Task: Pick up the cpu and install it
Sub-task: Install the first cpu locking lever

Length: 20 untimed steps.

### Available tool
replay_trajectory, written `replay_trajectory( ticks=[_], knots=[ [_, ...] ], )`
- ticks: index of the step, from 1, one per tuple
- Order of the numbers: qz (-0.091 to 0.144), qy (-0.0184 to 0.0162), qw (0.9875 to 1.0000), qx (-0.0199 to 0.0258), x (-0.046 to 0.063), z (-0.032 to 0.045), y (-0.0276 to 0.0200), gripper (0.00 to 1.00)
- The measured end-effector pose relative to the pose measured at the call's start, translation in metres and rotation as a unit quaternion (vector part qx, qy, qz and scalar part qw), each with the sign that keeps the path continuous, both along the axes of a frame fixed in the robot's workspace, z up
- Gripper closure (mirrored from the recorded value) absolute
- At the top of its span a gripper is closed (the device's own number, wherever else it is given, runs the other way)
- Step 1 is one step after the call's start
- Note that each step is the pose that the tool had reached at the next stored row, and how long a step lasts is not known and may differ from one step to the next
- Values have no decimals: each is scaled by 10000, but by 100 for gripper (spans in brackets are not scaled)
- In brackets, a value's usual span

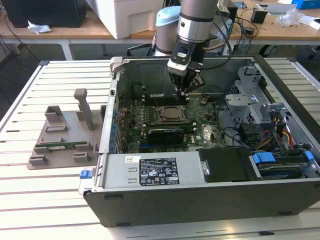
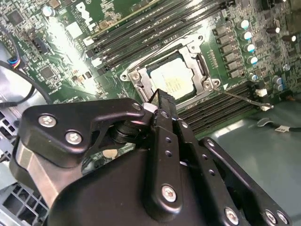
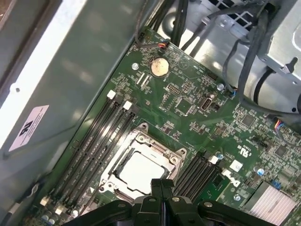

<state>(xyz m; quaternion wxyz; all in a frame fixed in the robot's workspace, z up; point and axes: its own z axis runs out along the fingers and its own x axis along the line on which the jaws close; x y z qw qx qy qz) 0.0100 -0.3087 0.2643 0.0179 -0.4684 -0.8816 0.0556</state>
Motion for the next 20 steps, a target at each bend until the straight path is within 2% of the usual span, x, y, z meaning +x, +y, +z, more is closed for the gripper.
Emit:
replay_trajectory(
  ticks=[3, 4, 10, 15, 20],
  knots=[
    [128, 0, 9999, 0, 0, 0, 0, 89],
    [253, 0, 9997, 0, 0, 0, 0, 89],
    [522, 0, 9986, 0, 0, 0, 0, 89],
    [707, 0, 9975, -1, 0, 0, 0, 89],
    [928, 0, 9957, 0, 0, 0, 0, 89]
  ],
)
